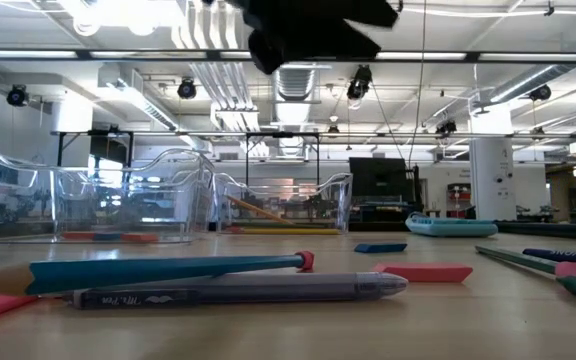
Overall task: Sort crayons/erasers/pens/pencils in bins
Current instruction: Put the blue eraser into the middle left transparent bin, then put the light blue pencil into the top right transparent bin
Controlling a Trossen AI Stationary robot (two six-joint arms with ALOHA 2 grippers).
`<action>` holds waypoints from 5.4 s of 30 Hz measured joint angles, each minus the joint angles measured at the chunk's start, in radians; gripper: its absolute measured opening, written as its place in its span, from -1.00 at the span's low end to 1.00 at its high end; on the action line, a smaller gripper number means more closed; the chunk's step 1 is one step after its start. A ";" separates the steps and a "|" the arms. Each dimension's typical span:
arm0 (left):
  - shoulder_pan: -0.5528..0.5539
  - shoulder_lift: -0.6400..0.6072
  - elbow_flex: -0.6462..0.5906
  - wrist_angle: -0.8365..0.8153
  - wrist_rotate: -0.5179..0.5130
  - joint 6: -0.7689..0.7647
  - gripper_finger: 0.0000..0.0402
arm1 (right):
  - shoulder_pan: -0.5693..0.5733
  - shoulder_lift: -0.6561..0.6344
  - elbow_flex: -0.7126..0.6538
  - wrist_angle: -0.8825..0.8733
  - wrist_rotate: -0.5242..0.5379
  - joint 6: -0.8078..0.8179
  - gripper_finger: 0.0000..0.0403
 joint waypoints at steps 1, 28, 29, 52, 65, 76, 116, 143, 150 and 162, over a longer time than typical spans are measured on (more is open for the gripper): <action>0.002 0.012 -0.001 -0.006 -0.009 0.000 -0.13 | 0.000 -0.004 0.006 0.002 0.018 -0.023 -0.23; 0.207 0.316 0.057 0.008 0.033 -0.030 -0.12 | -0.005 -0.047 0.026 0.212 0.364 -0.480 -0.32; 0.205 0.316 0.056 0.007 0.033 -0.034 -0.12 | -0.005 -0.047 0.026 0.212 0.364 -0.480 -0.32; 0.207 0.309 0.064 -0.015 -0.037 -0.045 -0.12 | -0.005 -0.047 0.026 0.219 0.364 -0.491 -0.31; 0.184 0.331 0.044 -0.028 0.038 -0.053 -0.12 | -0.006 -0.046 0.025 0.222 0.364 -0.498 -0.32; 0.177 0.331 0.035 -0.028 0.051 -0.046 -0.20 | -0.006 -0.046 0.024 0.223 0.364 -0.502 -0.36; -0.031 -0.500 -0.345 -1.190 -0.247 -0.785 -0.75 | -0.007 0.011 0.023 0.227 0.364 -0.515 -0.39; -0.246 -0.048 0.000 -0.595 -0.037 -0.644 -0.40 | -0.007 0.010 0.022 0.242 0.364 -0.507 -0.39; -0.242 0.114 0.192 -0.588 -0.015 -0.518 -0.42 | -0.007 0.010 0.022 0.248 0.364 -0.513 -0.39; -0.149 0.167 0.207 -0.592 0.073 -0.497 -0.07 | -0.007 0.010 0.022 0.248 0.364 -0.513 -0.39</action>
